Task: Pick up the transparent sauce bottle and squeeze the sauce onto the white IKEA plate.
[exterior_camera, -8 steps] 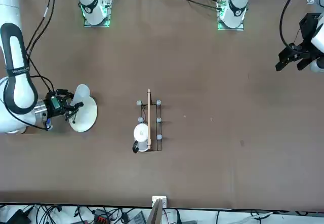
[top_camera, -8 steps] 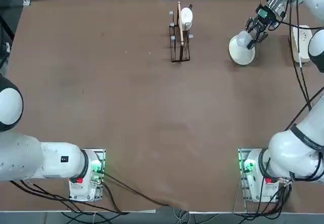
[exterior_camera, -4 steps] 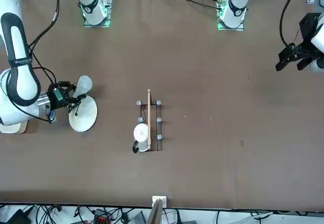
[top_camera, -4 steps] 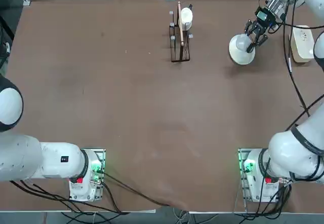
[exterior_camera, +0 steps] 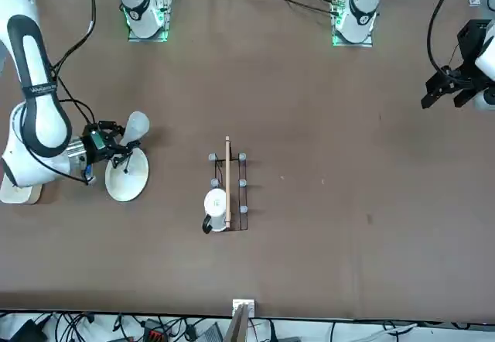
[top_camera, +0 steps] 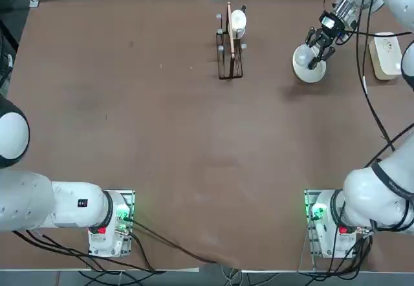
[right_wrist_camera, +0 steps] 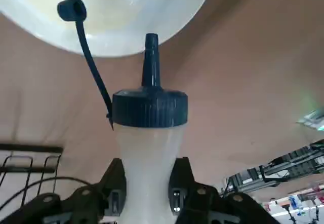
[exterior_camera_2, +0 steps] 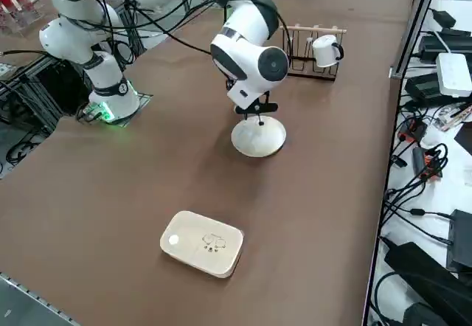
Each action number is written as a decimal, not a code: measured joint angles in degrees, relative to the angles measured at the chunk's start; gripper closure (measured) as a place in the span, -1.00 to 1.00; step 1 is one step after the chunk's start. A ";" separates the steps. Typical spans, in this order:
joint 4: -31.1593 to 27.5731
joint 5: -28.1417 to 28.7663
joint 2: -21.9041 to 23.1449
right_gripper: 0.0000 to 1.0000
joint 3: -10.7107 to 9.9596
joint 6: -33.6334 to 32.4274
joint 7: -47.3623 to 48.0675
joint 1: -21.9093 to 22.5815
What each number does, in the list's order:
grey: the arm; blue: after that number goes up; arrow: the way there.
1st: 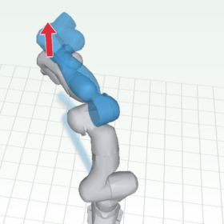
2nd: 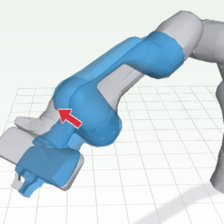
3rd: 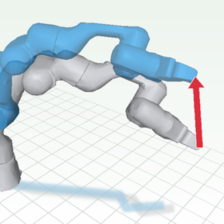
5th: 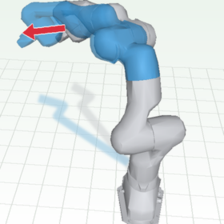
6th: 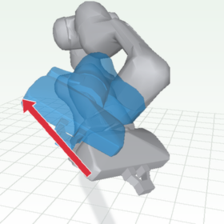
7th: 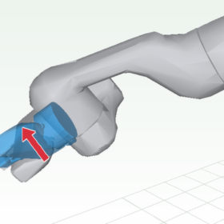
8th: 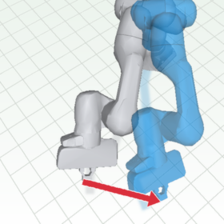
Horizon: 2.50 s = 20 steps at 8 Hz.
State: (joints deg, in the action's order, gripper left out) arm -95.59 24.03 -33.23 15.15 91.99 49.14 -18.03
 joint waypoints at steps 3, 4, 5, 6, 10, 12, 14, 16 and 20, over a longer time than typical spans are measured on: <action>-1.47 3.71 -0.03 0.13 0.56 4.12 0.00 0.73; -1.83 4.65 -0.13 0.13 0.57 5.88 0.00 1.16; -2.01 6.26 -0.44 0.13 0.57 7.64 0.00 1.39; -2.01 7.91 -0.86 0.13 0.57 9.51 0.00 1.41; 0.32 8.90 -1.76 0.13 -0.18 11.66 0.00 0.64; 1.88 7.88 -3.31 0.13 -0.34 11.78 -0.04 -0.08; 3.37 5.38 -4.94 0.13 -0.46 12.07 -0.05 -0.53; 4.35 1.63 -5.27 0.13 -0.48 11.93 0.22 -1.25; 5.08 -10.53 -3.79 0.13 0.48 12.24 14.23 4.28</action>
State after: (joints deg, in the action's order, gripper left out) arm -90.51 13.51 -37.01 15.62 104.23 63.37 -13.76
